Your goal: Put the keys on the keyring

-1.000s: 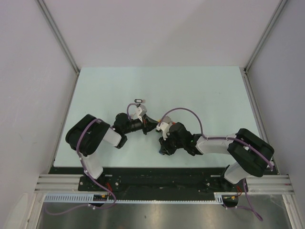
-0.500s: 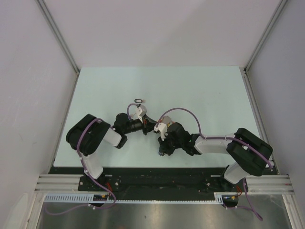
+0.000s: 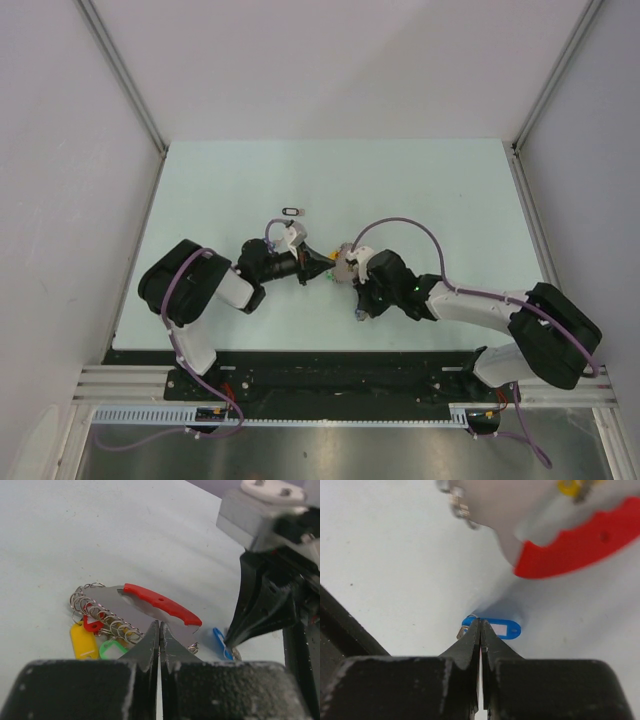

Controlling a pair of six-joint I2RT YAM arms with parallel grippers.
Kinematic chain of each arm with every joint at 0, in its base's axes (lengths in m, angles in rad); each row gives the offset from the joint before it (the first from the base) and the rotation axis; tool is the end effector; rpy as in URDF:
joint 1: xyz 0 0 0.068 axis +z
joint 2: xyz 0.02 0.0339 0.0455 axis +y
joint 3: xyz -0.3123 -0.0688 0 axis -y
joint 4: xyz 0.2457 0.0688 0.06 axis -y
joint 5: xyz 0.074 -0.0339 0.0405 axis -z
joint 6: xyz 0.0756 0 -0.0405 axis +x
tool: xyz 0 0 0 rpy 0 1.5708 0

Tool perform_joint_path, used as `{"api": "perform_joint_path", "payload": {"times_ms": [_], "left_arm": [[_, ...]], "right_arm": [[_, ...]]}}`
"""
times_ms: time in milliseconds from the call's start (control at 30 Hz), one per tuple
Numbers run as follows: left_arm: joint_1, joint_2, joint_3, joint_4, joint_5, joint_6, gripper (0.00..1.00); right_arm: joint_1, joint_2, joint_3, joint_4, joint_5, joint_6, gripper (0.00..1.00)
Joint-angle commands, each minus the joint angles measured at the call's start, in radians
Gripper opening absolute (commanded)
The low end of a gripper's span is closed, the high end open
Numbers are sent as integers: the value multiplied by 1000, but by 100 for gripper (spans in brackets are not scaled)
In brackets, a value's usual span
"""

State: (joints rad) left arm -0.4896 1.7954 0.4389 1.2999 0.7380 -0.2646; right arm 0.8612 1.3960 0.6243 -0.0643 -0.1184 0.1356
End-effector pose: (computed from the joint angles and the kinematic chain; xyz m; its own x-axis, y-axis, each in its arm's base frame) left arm 0.2674 -0.2002 0.1833 -0.2942 -0.0625 -0.9537 0.8949 0.3322 -0.2978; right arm 0.1780 0.2209 0.1821 -0.5878 -0.4784 -0.6524 -0.7322 0.6576 0.1775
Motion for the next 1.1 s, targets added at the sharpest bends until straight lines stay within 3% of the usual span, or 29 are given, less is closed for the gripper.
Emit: {"api": "perform_joint_path", "payload": {"times_ms": [0, 133, 300, 633, 767, 1067], "left_arm": [[16, -33, -12, 119, 14, -1, 0], [17, -37, -20, 122, 17, -1, 0], [19, -48, -29, 125, 14, 1, 0], [25, -86, -58, 98, 3, 24, 0], [25, -102, -69, 85, -3, 31, 0], [25, -120, -88, 62, -11, 45, 0]], "right_arm": [[-62, -122, -31, -91, 112, 148, 0], [-131, -208, -92, -91, 118, 222, 0], [-142, -248, -107, -123, 252, 275, 0], [-149, -338, -123, -22, 513, 214, 0], [-159, -309, -126, 85, 478, 162, 0], [-56, -268, -164, 28, 407, 225, 0]]}}
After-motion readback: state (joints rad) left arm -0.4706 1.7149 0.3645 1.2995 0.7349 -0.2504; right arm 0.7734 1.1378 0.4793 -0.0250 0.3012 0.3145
